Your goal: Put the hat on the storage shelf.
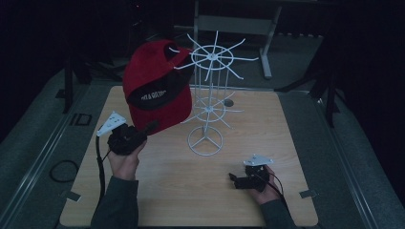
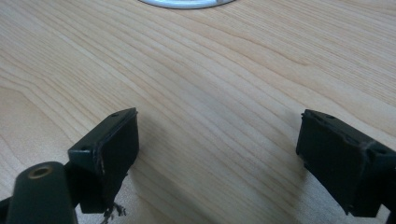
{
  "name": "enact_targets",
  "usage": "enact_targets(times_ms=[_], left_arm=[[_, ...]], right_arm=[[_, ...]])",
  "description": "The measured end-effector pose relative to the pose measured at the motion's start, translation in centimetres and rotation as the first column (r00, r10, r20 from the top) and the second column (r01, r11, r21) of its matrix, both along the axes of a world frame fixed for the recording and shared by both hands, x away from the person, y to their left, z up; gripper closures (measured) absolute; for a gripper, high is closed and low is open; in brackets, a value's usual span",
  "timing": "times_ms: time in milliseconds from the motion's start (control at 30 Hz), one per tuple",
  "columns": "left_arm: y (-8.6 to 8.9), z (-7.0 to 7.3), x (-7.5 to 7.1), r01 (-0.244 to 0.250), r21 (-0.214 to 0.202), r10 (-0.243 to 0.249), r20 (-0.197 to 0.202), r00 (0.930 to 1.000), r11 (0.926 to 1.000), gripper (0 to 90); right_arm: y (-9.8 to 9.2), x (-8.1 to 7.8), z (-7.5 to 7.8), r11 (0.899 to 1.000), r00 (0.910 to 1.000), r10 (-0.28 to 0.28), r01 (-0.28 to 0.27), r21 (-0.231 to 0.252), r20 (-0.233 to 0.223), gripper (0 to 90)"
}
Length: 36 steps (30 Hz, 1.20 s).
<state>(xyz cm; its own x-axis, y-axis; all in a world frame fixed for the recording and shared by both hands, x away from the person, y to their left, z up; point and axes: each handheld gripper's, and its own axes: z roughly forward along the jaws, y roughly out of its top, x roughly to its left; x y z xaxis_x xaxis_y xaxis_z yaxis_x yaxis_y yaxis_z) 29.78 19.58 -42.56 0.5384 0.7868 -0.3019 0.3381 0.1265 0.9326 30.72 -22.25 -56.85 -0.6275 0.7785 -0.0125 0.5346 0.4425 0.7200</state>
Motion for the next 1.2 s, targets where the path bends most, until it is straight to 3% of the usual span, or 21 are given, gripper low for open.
enact_targets(times_ms=[933, 1133, 1200], left_arm=[[-0.2, -2.6, 0.8, -0.011, 0.019, 0.012, -0.061, 0.9980, 0.9998, 83.6], [0.0, -2.7, 0.9, -0.011, 0.007, 0.011, -0.070, 0.9975, 0.9999, 76.9], [0.0, -2.6, 0.9, -0.011, -0.002, 0.011, -0.063, 0.9980, 0.9999, 71.0]], right_arm=[[0.0, 0.0, 0.0, 1.000, 1.0000, -0.001, 0.001, 0.000, 0.000, 12.9], [0.0, 0.0, 0.0, 1.000, 1.0000, -0.001, 0.001, 0.001, 0.001, 12.9], [0.0, 0.0, 0.0, 1.000, 1.0000, 0.000, 0.000, 0.001, 0.000, 12.9]])
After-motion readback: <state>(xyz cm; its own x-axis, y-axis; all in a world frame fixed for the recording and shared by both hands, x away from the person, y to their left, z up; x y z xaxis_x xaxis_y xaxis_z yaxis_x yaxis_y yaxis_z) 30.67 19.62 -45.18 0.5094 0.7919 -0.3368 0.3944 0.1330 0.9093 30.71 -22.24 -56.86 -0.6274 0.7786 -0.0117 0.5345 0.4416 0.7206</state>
